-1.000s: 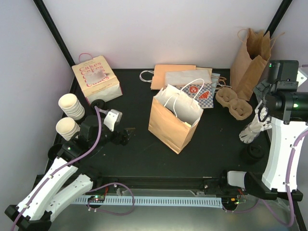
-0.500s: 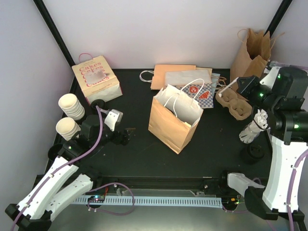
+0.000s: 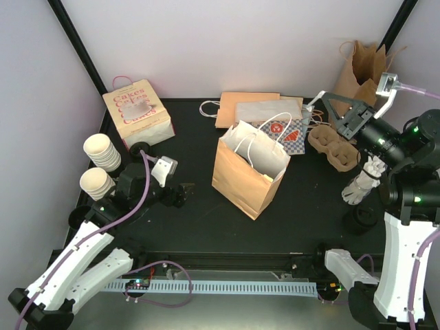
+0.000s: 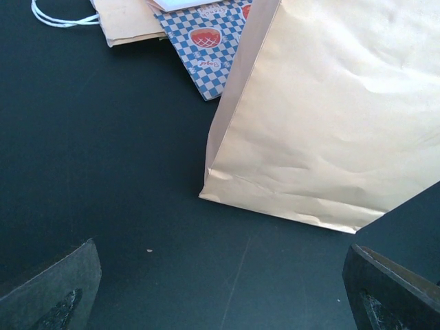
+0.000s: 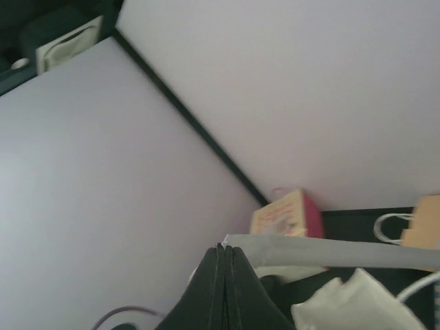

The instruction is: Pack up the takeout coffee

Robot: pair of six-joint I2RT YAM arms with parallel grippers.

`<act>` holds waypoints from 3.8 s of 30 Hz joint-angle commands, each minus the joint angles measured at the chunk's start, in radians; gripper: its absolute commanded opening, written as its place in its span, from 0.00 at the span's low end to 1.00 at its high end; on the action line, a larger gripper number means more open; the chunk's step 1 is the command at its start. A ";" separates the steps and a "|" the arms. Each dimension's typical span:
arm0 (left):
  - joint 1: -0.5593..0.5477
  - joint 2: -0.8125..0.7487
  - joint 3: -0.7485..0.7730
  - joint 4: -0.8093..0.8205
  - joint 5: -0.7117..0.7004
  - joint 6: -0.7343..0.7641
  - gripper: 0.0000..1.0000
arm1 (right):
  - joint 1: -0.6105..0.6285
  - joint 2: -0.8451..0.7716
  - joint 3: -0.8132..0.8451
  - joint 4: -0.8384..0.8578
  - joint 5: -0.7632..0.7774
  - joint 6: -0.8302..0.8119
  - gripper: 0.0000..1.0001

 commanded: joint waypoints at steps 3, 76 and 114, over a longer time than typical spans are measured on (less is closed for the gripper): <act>0.008 0.007 0.000 0.023 0.019 0.017 0.99 | -0.005 0.054 -0.018 0.303 -0.286 0.179 0.01; 0.008 0.016 -0.006 0.028 0.039 0.023 0.99 | 0.286 0.091 -0.069 -0.609 1.089 -0.221 0.65; 0.006 -0.007 -0.018 0.036 0.058 0.018 0.99 | -0.075 0.299 -0.351 -0.496 1.191 -0.098 0.27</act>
